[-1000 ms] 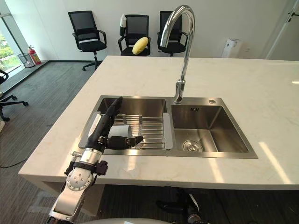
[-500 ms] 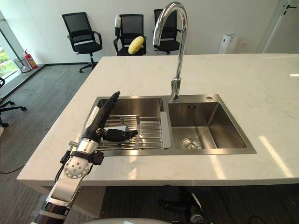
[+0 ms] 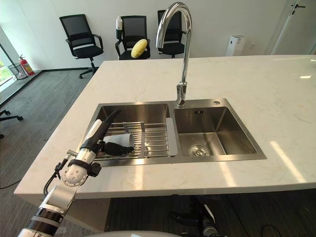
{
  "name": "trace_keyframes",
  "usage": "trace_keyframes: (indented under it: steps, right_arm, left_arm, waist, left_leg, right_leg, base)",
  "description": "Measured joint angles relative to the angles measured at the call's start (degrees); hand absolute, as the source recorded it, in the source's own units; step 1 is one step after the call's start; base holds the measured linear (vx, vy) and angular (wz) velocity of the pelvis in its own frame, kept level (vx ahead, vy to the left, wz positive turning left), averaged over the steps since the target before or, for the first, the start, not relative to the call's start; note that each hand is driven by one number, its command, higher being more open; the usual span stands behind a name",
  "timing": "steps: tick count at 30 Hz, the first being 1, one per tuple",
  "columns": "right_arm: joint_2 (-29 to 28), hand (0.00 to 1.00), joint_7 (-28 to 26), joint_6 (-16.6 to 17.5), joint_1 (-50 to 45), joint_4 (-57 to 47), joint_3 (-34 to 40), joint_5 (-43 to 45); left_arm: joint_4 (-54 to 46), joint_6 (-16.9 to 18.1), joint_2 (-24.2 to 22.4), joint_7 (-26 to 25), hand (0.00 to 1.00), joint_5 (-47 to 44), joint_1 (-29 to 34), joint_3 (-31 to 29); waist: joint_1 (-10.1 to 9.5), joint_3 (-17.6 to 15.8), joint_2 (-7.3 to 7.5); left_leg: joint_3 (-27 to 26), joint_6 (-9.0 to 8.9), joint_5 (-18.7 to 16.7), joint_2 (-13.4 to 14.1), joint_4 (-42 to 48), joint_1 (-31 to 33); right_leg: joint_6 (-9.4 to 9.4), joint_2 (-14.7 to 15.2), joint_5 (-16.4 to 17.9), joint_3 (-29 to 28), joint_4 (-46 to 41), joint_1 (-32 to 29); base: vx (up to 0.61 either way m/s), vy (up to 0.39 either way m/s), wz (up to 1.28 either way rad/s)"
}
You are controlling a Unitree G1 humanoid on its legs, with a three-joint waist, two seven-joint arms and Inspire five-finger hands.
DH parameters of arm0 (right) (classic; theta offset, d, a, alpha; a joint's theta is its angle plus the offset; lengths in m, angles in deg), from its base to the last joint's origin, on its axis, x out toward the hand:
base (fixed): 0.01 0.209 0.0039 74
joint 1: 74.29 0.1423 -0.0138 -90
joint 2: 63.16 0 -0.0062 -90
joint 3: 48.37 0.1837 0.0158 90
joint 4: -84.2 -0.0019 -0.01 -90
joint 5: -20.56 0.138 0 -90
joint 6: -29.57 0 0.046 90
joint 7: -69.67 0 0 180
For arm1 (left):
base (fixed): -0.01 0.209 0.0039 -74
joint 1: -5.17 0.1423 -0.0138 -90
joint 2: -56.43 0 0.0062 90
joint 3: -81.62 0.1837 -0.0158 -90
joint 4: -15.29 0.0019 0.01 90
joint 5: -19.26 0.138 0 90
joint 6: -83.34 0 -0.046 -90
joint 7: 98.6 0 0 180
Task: Walk over to the sink, pick up the cup, carry it to the dishwasher, place the cup inside the dishwasher, then close the dishwasher door
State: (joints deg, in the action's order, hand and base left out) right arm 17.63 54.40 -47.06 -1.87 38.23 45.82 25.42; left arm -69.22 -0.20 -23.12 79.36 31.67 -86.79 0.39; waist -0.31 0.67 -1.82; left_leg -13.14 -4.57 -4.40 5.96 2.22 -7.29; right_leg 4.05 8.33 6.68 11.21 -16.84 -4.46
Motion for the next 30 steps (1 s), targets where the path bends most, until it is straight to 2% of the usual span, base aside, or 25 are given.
trace_keyframes:
  steps: [15,30]
  right_arm:
    - [0.8,1.00,-1.1,-0.3,-0.6,-0.1,0.0,0.0]
    - [1.1,1.00,-2.3,-1.5,-3.4,-1.9,-0.5,-0.1]
  left_arm:
    - [4.0,-0.4,4.3,0.0,1.00,8.8,-1.4,-0.1]
    - [4.3,-3.6,7.8,2.4,1.00,18.2,-3.4,0.1]
  waist:
    - [0.15,-1.7,0.20]
    - [1.22,-1.9,0.27]
  left_leg:
    - [0.0,-0.01,0.0,0.0,-0.7,-1.3]
    - [-0.3,-0.03,0.0,0.1,-0.8,-1.8]
  right_leg:
    - [0.20,0.0,-0.1,0.1,0.9,1.3]
    - [0.21,0.1,-0.1,-0.1,0.8,1.6]
  base:
    - [0.00,0.002,0.00]
    - [0.00,0.000,0.00]
